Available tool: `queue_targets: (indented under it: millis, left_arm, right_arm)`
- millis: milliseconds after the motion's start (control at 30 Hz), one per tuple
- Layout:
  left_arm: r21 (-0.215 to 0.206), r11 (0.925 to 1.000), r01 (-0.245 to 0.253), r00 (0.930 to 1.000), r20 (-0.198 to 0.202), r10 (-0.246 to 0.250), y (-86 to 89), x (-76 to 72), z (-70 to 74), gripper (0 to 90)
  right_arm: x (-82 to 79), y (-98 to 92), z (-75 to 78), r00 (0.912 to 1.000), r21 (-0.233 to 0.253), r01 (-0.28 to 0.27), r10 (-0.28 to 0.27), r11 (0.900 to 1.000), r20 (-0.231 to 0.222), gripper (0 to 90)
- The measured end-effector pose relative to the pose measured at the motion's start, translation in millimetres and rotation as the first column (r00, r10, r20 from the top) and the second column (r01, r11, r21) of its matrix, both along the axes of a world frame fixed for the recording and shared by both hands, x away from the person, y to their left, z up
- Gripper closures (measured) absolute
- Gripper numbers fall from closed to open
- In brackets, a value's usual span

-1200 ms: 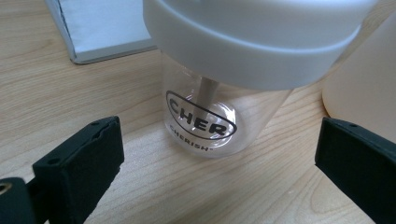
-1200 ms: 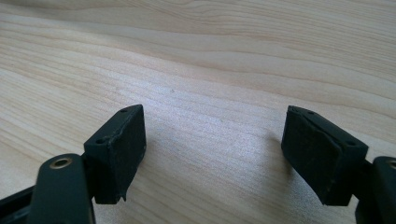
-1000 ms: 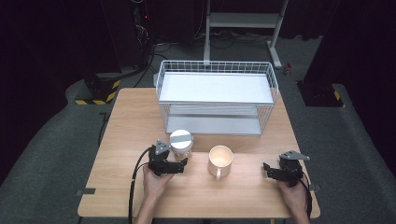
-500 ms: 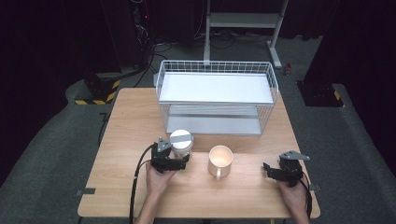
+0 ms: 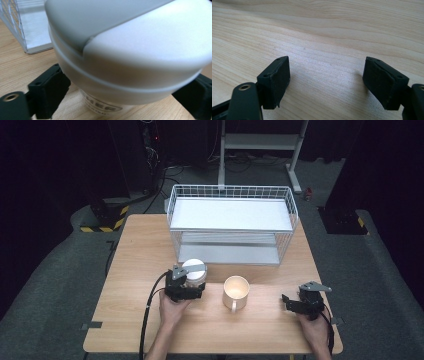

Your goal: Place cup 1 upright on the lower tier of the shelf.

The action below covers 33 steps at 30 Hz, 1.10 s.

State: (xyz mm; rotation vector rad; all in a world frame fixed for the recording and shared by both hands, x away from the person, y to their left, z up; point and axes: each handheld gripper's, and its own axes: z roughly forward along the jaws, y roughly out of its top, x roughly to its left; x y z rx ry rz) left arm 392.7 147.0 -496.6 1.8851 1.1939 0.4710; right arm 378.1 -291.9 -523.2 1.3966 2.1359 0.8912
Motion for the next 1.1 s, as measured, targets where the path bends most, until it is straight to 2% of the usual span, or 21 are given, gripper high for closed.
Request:
queue_targets:
  millis: [900, 1100]
  left_arm:
    - [0.006, 0.9999, -0.011, 0.9991, 0.041, 0.011, -4.7, 5.1, -4.0, 15.9]
    - [0.036, 0.9993, -0.01, 0.9977, 0.068, 0.008, -6.4, 4.0, -3.7, 18.0]
  right_arm:
    - [0.0, 0.0, 0.0, 1.0, 0.0, 0.0, 0.0, 1.0, 0.0, 22.2]
    - [0.0, 0.0, 0.0, 1.0, 0.0, 0.0, 0.0, 1.0, 0.0, 22.2]
